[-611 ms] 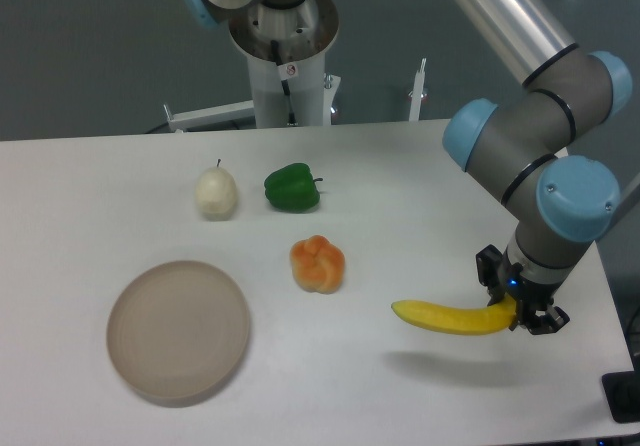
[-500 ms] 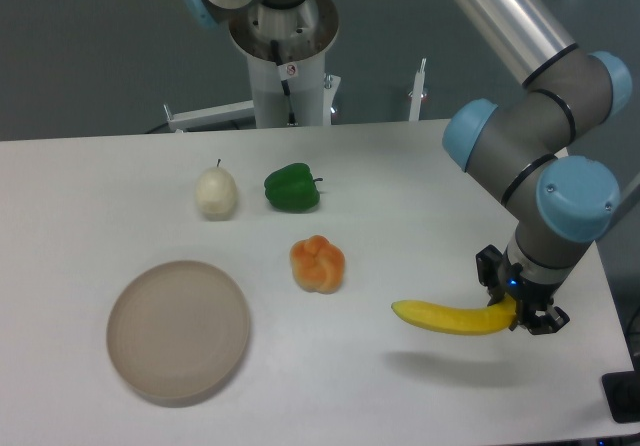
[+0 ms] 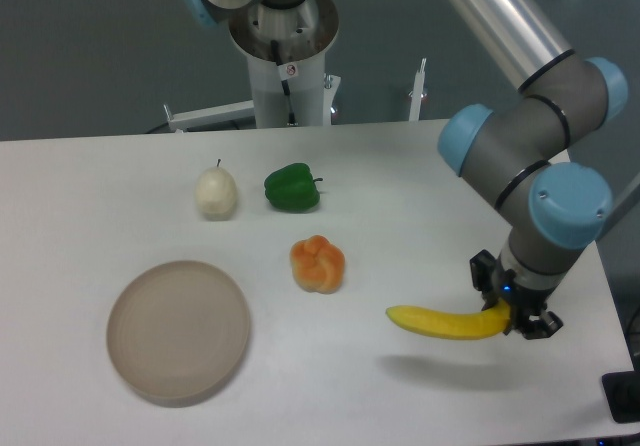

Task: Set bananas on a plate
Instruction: 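Carry the held banana past the orange pepper toward the beige plate, then lower the banana onto the plate and open the gripper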

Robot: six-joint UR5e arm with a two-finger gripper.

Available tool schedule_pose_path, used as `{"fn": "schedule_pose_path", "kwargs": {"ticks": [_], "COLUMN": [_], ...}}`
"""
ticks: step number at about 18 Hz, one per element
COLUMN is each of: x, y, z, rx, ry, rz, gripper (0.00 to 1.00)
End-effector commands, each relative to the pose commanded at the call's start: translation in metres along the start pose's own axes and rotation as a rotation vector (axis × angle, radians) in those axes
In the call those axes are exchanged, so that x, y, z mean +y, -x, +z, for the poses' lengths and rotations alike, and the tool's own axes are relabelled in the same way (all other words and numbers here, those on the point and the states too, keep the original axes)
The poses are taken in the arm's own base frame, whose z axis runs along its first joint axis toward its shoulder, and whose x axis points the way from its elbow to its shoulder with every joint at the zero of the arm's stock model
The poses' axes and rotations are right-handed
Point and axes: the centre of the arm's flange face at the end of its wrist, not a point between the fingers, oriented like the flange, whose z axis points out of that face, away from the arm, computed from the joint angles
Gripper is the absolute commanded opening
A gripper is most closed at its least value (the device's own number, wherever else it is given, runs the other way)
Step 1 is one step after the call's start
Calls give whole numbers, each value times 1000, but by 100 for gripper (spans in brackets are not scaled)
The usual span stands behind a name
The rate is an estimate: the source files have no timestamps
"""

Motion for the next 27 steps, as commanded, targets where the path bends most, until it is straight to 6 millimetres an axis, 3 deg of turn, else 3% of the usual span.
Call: {"fn": "schedule_pose_path", "kwargs": {"ticks": [2,7,9,12,15,17,19,22,25,27], "x": [-39,-114,-149,-185,-210,-217,-240,-255,-257,-271], "y": [-15,-52,-72,-111,-160,-174,-195,-213,-219,-224], "z": [-9,-24,-18,13,35,40,45,61,76,81], "rx": [-8,-22,-28,-36,20,34,44,54,75,58], "ry": [-5,-29,-39,-39,-10,-4,1,42,54,46], "rz": [46,-5,-20,33,81,88,100,103,109,127], "gripper": [29,27,27,27,27,27,28,31,36,38]}}
